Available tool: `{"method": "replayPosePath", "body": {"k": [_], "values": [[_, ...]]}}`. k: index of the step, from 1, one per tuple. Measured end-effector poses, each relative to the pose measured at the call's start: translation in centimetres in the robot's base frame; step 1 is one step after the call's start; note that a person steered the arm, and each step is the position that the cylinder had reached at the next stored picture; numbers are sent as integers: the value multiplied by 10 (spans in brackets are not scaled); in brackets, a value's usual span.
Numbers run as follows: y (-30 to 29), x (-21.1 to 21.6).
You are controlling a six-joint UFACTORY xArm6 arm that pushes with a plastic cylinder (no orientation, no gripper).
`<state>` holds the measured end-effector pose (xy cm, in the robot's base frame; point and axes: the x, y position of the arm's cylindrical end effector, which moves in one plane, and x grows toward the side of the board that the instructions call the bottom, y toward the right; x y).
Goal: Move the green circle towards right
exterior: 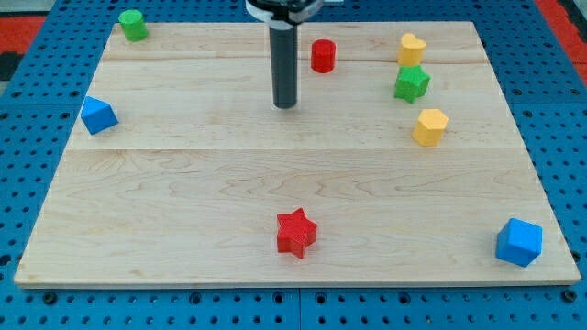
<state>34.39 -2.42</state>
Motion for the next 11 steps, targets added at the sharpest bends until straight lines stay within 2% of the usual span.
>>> {"method": "replayPosePath", "body": {"k": [1, 2, 3, 5, 6, 9, 11], "values": [[-29, -49], [-58, -80], [-103, -80], [-242, -84], [-281, -84], [-280, -153], [-164, -152]]}}
